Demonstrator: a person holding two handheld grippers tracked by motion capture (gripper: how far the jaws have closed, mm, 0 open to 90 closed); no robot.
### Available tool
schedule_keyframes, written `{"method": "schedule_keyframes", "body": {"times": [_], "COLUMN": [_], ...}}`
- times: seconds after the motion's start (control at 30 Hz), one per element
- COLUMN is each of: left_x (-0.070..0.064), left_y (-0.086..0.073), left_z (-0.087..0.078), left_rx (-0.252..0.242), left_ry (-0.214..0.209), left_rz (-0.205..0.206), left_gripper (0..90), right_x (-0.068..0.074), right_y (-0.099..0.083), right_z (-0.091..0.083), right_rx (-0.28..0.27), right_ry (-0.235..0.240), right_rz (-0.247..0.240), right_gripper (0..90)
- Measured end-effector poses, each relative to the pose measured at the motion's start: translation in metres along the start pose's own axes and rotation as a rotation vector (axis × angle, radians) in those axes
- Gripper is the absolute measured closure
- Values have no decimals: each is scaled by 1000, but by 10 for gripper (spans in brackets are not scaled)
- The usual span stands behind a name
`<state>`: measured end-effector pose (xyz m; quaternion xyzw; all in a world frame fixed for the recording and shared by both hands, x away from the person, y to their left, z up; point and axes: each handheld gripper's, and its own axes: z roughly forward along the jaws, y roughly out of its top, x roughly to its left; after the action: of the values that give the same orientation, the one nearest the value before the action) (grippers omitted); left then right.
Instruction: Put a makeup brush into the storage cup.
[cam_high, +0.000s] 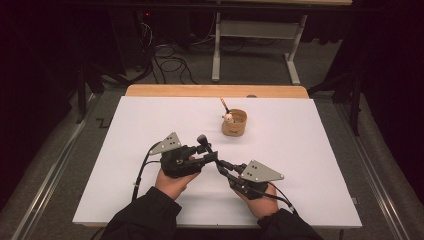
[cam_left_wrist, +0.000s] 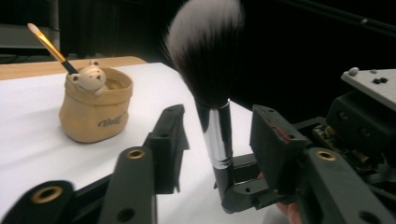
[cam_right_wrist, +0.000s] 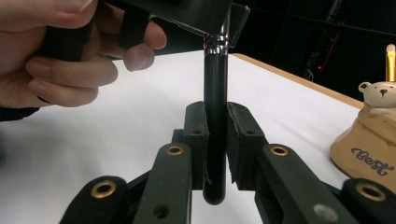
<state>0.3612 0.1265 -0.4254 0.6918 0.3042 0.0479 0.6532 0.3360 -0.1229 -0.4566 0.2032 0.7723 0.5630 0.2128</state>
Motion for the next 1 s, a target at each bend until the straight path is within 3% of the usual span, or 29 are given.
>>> {"method": "schedule_keyframes", "body": {"times": [0.27,0.43,0.83,1.0], "left_x": [5,6,6,5], "left_y": [-2,-3,-3,-3], "left_z": [-3,-4,-4,-4], "left_rx": [-31,-39,-51,-50], "left_ry": [-33,-38,-65,-66], "left_rz": [-49,-55,-49,-44], "left_gripper": [689,757,775,776], "right_x": [0,-1,1,0], "right_y": [0,0,0,1], "right_z": [0,0,0,0], "right_rx": [-2,-6,-9,-2], "right_ry": [-7,-6,-4,-4], "right_rz": [2,-7,-7,17], "right_gripper": [808,809,800,738]}}
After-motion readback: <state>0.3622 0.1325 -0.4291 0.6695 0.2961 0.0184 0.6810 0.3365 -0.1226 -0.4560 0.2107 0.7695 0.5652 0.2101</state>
